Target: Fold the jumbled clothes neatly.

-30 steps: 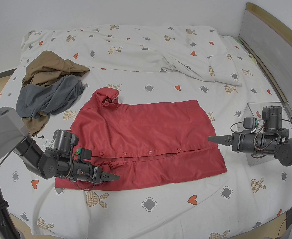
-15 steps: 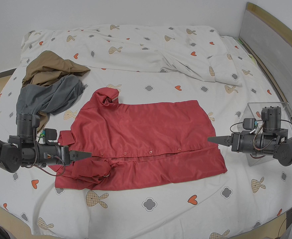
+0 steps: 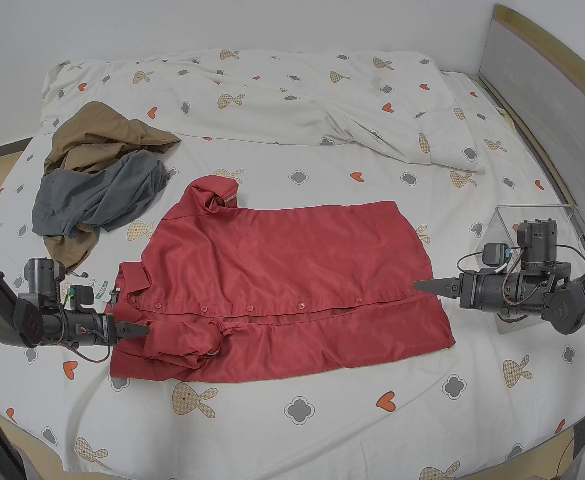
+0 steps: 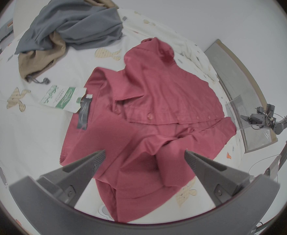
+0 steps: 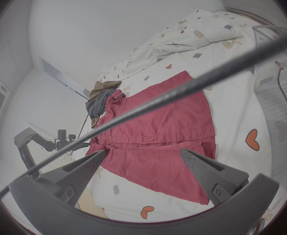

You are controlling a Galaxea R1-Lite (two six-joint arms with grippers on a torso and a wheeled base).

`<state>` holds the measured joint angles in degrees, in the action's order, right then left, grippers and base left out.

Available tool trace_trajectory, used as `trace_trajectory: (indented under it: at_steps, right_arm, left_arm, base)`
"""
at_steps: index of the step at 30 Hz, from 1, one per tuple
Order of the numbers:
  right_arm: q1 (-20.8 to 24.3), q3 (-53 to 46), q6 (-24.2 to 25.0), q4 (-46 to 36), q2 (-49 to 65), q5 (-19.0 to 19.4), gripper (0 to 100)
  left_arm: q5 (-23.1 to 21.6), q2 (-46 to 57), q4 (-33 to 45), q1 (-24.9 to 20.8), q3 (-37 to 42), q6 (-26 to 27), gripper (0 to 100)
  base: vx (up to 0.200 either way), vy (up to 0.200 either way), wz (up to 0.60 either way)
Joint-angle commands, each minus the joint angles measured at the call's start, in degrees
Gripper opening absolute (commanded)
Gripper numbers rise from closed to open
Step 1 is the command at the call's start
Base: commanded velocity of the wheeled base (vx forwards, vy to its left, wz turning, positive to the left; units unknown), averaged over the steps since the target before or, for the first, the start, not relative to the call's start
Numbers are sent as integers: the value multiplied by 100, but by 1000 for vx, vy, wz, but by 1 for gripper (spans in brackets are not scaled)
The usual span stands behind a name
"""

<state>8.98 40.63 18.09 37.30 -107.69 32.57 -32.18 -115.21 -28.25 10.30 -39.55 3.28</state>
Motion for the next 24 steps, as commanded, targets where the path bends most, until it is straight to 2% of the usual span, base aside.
trace_trajectory:
  at_steps: [1, 11, 15, 19, 24]
  right_arm:
    - [7, 6, 1, -4, -77, 3, 100]
    - [24, 6, 1, -4, -77, 3, 100]
    - [33, 6, 1, -4, -77, 3, 100]
    - [42, 6, 1, -4, -77, 3, 100]
    - [33, 6, 10, -4, -77, 3, 100]
  left_arm:
    - [-7, -537, -32, 104, -88, 24, 100]
    - [-60, -309, -23, 86, -62, 24, 100]
    - [-236, -63, 21, 86, -9, 15, 100]
    - [-719, -19, 38, 86, 52, -3, 100]
    - [-789, -291, 30, 86, 17, 6, 100]
  base:
    - [0, 0, 0]
    - [0, 0, 0]
    - [0, 0, 0]
    - [0, 0, 0]
    - [0, 0, 0]
